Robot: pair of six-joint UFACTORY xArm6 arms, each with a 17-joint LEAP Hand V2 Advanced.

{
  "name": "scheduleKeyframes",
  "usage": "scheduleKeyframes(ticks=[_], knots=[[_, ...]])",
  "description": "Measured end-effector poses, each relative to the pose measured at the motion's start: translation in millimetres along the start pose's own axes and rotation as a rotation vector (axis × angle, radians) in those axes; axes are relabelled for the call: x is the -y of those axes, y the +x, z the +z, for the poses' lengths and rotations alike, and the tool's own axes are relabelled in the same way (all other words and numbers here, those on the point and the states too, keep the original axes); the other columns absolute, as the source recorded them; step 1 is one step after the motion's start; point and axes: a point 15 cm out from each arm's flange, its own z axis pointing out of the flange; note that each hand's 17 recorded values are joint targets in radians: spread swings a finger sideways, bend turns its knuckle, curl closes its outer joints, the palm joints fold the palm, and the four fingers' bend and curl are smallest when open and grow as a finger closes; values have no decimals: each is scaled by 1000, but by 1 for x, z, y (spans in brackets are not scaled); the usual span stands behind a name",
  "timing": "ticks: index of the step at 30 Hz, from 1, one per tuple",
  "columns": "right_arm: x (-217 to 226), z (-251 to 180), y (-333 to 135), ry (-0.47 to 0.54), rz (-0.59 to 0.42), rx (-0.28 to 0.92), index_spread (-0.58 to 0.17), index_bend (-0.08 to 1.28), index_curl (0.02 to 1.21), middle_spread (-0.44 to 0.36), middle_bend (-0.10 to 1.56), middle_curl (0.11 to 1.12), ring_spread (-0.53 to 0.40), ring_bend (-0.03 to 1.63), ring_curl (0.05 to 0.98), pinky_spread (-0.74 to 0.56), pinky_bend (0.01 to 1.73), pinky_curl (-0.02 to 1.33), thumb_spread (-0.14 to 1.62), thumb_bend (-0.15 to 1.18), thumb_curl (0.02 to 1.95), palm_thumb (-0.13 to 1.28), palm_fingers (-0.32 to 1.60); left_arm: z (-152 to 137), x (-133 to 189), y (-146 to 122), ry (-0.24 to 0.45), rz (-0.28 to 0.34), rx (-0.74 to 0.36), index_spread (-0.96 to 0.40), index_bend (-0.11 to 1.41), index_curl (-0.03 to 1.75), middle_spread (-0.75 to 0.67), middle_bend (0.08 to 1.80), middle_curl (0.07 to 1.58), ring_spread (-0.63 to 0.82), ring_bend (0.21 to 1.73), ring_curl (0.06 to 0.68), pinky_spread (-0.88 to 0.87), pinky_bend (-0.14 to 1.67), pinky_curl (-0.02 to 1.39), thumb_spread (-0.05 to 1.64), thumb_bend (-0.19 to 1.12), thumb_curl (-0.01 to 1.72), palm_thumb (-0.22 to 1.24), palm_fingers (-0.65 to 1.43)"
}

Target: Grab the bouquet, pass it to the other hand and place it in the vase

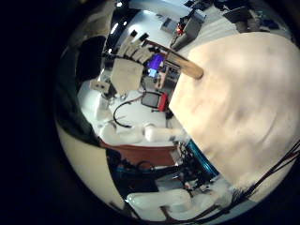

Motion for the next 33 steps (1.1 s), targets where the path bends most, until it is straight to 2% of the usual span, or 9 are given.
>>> scheduleKeyframes(ticks=[2,7,11,13,17,22,28,33], knots=[[0,5,0,-11,-2,4,-209,1135,835,-133,1299,777,-170,1454,605,-234,1073,1063,140,-19,940,1208,1128,0,1,7,4,12,-50,226,146,279,362,261,346,466,567,237,474,268,281,856,-37,298,200,90],[3,30,3,-67,-11,14,-209,1133,836,-134,1296,780,-170,1452,606,-238,1065,1082,139,-19,940,1208,1130,0,-5,21,-37,46,-165,216,180,293,386,261,341,491,523,218,476,238,285,822,-37,309,191,68],[1,36,7,-90,-15,10,-209,1132,837,-134,1295,783,-172,1450,608,-241,1058,1096,139,-19,940,1208,1130,-5,-3,37,-28,65,-261,224,165,299,405,251,334,510,506,208,488,216,288,802,-37,316,197,72],[1,40,7,-99,-15,16,-209,1132,837,-134,1294,784,-172,1449,609,-242,1055,1101,139,-19,940,1208,1130,-7,-3,43,-29,70,-297,239,137,279,346,320,351,505,517,208,487,212,292,795,-36,320,206,123],[-6,51,16,-111,18,45,-210,1130,838,-134,1295,786,-174,1447,611,-245,1048,1112,139,-19,939,1207,1126,-9,0,47,-18,83,-316,259,147,269,284,369,367,493,519,208,480,206,297,789,-34,326,221,145],[-5,63,27,-122,43,39,-211,1128,840,-134,1295,788,-174,1445,614,-248,1040,1125,140,-19,939,1206,1126,-8,4,52,-20,90,-350,289,141,250,138,501,412,466,525,204,462,210,304,787,-35,332,267,196],[-2,80,39,-148,48,9,-211,1127,842,-135,1293,788,-175,1443,615,-251,1034,1135,140,-19,939,1206,1127,5,1,57,-77,86,-362,294,153,252,95,528,427,448,544,206,447,231,314,789,-34,336,295,193],[0,81,47,-146,53,-25,-212,1125,843,-127,1292,790,-175,1442,617,-254,1028,1144,140,-19,939,1207,1128,13,-6,61,-142,61,-385,275,131,230,-15,679,492,293,645,223,383,246,317,793,-29,338,343,279]])
